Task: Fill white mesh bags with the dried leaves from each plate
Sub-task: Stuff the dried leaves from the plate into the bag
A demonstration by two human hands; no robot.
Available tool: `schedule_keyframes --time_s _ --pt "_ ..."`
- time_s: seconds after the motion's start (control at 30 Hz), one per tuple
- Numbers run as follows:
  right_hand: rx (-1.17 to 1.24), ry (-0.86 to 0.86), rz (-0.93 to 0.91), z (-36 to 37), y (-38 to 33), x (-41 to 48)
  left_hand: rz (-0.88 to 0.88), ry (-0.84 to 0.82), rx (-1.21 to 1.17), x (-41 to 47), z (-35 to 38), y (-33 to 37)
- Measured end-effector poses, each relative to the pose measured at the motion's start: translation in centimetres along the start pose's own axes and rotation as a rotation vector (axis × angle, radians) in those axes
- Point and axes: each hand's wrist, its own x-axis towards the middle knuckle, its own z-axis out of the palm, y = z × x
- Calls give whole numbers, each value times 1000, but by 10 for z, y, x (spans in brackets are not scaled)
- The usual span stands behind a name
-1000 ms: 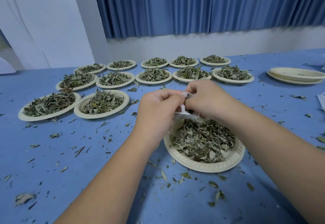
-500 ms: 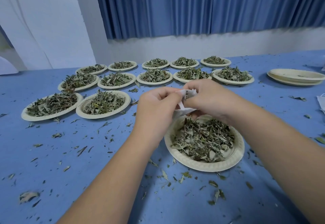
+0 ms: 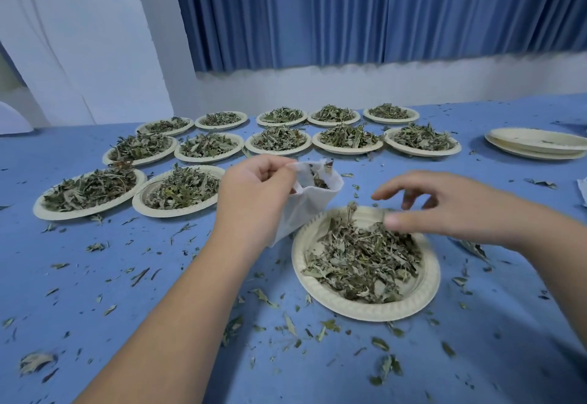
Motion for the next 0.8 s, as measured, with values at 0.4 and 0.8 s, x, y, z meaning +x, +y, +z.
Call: schedule_keyframes --time_s 0.4,0.8 --pt "-330 -167 0 10 0 -3 275 107 232 -3 2 -6" --pt "-365 -75 -68 24 -3 2 228 69 256 -4 8 -12"
